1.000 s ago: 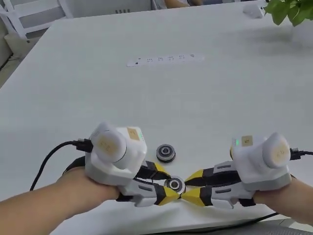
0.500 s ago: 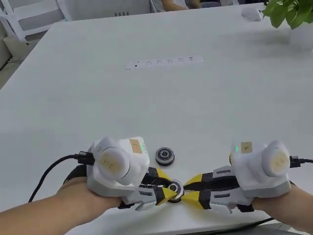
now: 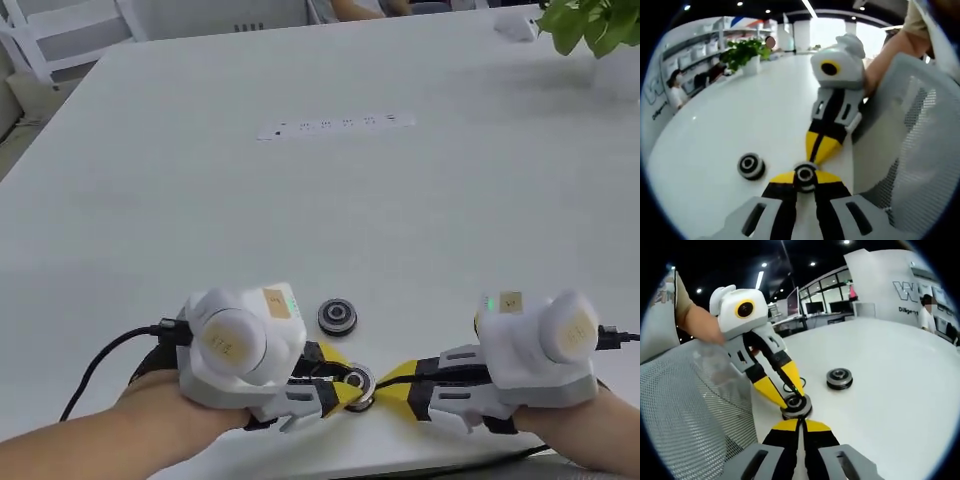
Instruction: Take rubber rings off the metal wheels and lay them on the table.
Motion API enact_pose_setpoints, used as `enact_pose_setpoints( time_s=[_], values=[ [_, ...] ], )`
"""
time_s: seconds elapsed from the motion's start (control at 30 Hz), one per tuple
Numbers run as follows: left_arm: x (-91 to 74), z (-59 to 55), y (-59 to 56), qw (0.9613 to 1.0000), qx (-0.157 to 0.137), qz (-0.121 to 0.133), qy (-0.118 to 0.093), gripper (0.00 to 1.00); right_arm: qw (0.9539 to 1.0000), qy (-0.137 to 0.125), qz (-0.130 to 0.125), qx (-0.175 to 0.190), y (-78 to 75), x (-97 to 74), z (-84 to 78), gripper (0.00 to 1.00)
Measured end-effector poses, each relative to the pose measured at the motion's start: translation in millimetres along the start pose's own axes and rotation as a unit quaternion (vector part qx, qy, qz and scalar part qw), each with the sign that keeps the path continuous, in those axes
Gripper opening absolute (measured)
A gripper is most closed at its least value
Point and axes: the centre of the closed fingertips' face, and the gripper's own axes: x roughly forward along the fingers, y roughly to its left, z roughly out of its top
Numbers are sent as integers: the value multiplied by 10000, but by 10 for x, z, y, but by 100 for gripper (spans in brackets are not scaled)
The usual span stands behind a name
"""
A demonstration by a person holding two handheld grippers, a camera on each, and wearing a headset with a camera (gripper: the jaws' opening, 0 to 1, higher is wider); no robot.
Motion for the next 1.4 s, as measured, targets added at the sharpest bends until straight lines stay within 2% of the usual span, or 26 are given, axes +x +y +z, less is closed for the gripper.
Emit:
enact_pose_setpoints(
  time_s=[0.17, 0.37, 0.63, 0.7, 0.73, 0.8, 0.97, 1.07, 1.4],
  values=[
    [1, -2, -6, 9999, 94, 31, 15, 13, 9990, -62, -1, 437, -20, -3, -12, 0],
    [0, -1, 3, 9999, 128, 54, 22, 13, 9937, -226, 55, 1093, -48, -20, -2, 0],
    [0, -2, 1, 9999, 110, 55, 32, 13, 9876, -387, 120, 1515, -58, -33, 30, 0],
    [0, -3, 1, 9999, 100, 54, 36, 13, 9807, -603, 129, 1856, -86, -54, 96, 0],
    [0, -3, 0, 9999, 98, 55, 37, 13, 9834, -521, 170, 1731, -89, -69, 70, 0],
    [1, -3, -2, 9999, 101, 59, 45, 13, 9829, -549, 144, 1754, -82, -52, 86, 0],
    [3, -4, -1, 9999, 107, 75, 68, 13, 9800, -572, 200, 1894, -80, -43, 101, 0],
    [4, -5, 2, 9999, 81, 88, 74, 13, 9763, -621, 238, 2058, -81, -45, 116, 0],
    [5, -4, -5, 9998, 87, 116, 125, 13, 9743, -667, 332, 2126, -43, -54, 129, 0]
  ],
)
